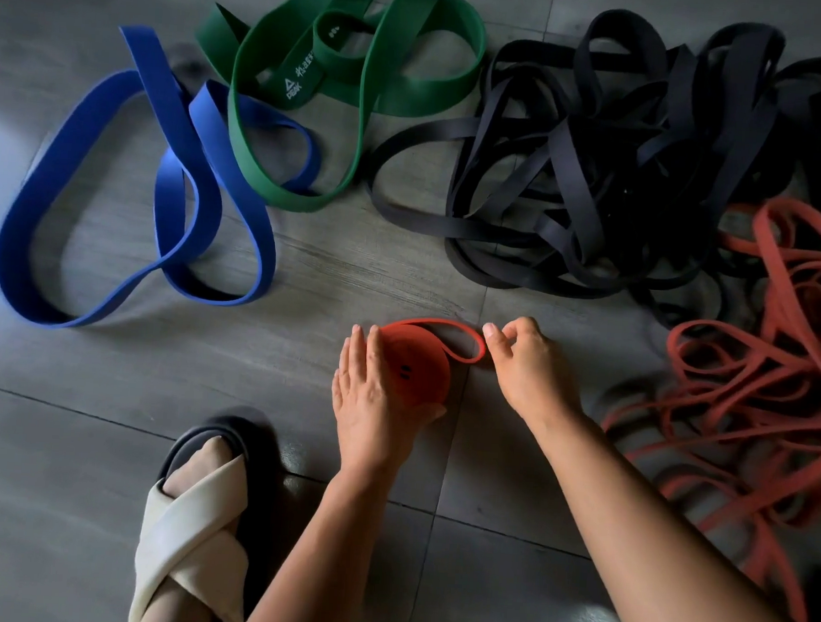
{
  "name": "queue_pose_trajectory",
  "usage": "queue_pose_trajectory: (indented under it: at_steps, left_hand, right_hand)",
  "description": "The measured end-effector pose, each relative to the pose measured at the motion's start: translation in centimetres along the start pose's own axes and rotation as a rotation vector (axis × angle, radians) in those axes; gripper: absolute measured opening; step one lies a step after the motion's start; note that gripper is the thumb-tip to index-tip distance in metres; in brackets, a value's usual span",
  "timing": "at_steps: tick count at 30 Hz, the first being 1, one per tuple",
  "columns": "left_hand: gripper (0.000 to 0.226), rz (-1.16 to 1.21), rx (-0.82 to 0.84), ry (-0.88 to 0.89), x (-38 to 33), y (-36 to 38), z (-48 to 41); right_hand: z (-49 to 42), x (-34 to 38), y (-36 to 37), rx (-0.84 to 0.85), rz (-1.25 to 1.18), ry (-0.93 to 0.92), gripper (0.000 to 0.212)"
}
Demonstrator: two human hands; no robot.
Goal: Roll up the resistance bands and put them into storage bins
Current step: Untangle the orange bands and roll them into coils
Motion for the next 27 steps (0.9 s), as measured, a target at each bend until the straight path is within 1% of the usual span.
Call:
queue_pose_trajectory:
  at_steps: [2, 5, 6, 7, 9, 10, 11, 13, 15, 16, 18, 20, 21, 22, 24, 25, 27]
  left_hand:
    - [0.115, -0.003, -0.023, 0.011, 0.0, -0.3, -0.1]
    - [0.106, 0.003, -0.102, 0.114, -1.0, -0.8, 0.0]
    - [0.1, 0.001, -0.141, 0.171, -1.7, -0.8, 0.2]
    - [0.093, 0.002, -0.183, 0.225, -2.6, -0.8, 0.7]
    - [0.078, 0.011, -0.232, 0.302, -4.6, -0.5, 1.9]
    - [0.073, 0.014, -0.226, 0.326, -5.5, -0.2, 2.6]
    - [0.07, 0.024, -0.191, 0.346, -6.2, 0.4, 3.5]
    - [0.065, 0.034, -0.079, 0.383, -7.1, 1.5, 5.5]
    - [0.062, 0.015, 0.065, 0.414, -7.6, 2.6, 7.7]
    - [0.061, -0.002, 0.151, 0.417, -7.8, 2.7, 8.9]
    - [0.06, -0.077, 0.282, 0.421, -8.3, 2.4, 10.8]
    - [0.06, -0.097, 0.481, 0.34, -8.4, 1.8, 12.5]
    - [0.061, -0.097, 0.551, 0.299, -8.5, 1.1, 13.2]
    - [0.06, -0.096, 0.585, 0.28, -9.0, 0.2, 13.8]
    - [0.055, -0.08, 0.592, 0.301, -10.7, -2.0, 14.5]
    - [0.053, -0.083, 0.588, 0.323, -11.8, -3.4, 14.7]
    - [0.049, -0.06, 0.571, 0.36, -14.3, -6.2, 14.6]
  right_hand:
    - [1.1, -1.9, -0.8, -0.057, -0.053, 0.038, 0.035]
    - [4.0, -7.0, -3.1, -0.345, -0.101, 0.073, 0.025]
    - [5.0, -8.9, -3.5, -0.397, -0.071, 0.082, 0.024]
    - [6.0, -10.7, -3.3, -0.399, -0.017, 0.1, 0.026]
    - [7.5, -13.7, -2.0, -0.279, 0.118, 0.134, 0.037]
    - [7.8, -14.5, -1.4, -0.226, 0.159, 0.145, 0.039]
    - [7.9, -14.9, -1.2, -0.18, 0.153, 0.183, 0.036]
    - [7.8, -15.6, -1.5, -0.11, 0.11, 0.261, 0.021]
    - [8.1, -16.0, -2.8, -0.134, 0.002, 0.273, 0.011]
    - [8.5, -16.0, -4.0, -0.17, -0.079, 0.259, 0.01]
    - [9.8, -15.9, -7.1, -0.31, -0.183, 0.205, 0.014]
    - [11.4, -15.0, -11.1, -0.464, -0.239, 0.148, 0.014]
    - [12.1, -14.4, -13.1, -0.496, -0.305, 0.13, 0.012]
    - [12.8, -13.7, -15.0, -0.485, -0.396, 0.117, 0.01]
    - [14.0, -12.8, -18.1, -0.426, -0.581, 0.097, 0.008]
    - [14.8, -12.4, -19.8, -0.419, -0.643, 0.081, 0.011]
    - [16.8, -11.6, -23.4, -0.449, -0.679, 0.02, 0.01]
Point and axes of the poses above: each hand's wrist, its own z-axis away from the middle knuckle, its own y-axis out of the palm, x = y × z, the point moved 4 cm from there along -z, towards the middle knuckle, and after that the axes turned 6 degrees about y, right-handed, at the moved point
